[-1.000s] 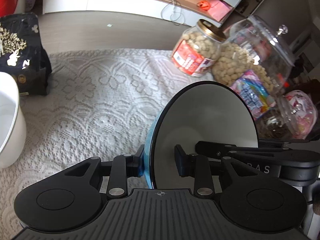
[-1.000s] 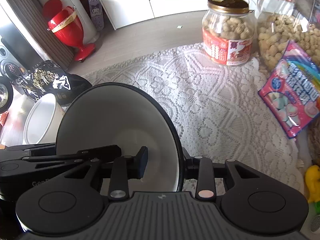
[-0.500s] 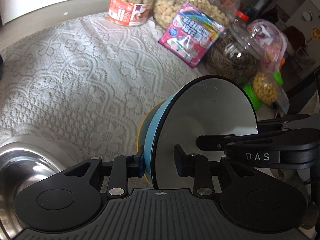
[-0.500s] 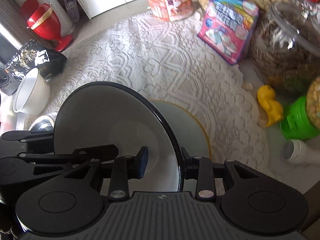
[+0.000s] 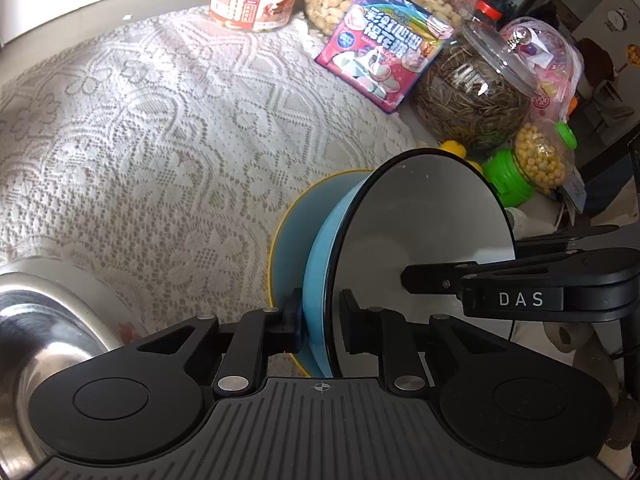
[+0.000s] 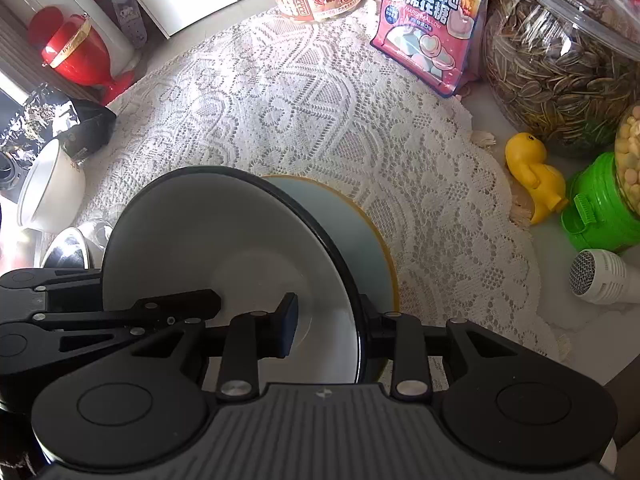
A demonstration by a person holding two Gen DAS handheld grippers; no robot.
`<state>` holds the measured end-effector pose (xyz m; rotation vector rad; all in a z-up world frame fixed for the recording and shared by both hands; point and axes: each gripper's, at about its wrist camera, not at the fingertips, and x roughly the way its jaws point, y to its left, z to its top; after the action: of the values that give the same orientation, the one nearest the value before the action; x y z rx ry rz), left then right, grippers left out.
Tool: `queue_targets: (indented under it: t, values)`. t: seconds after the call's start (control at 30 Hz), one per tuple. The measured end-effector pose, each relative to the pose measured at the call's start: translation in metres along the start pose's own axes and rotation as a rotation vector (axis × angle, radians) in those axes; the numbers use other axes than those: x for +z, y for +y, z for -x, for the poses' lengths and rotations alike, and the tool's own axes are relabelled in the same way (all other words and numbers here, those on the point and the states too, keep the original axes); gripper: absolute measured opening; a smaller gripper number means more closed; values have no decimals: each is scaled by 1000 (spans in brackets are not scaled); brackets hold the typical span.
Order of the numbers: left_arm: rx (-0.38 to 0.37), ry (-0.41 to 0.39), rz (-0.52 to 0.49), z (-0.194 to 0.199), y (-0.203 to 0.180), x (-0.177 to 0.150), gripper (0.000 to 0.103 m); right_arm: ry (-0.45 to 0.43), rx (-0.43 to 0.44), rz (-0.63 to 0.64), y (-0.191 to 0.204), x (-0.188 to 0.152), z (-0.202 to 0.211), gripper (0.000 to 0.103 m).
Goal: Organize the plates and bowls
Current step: 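Lower the blue enamel bowl into the gold-rimmed bowl with both grippers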
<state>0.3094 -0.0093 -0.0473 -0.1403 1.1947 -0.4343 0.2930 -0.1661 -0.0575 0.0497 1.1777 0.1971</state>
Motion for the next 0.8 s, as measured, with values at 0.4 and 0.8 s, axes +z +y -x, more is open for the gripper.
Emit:
queue_targets:
  t: [0.4,0.8]
  values:
    - [-27,9,10,6,8,2,20,-25,-27,30,1,-1,13,30]
    - [16,-22,-41,13,0,-1,23,-33,-34,47,1,1,10,27]
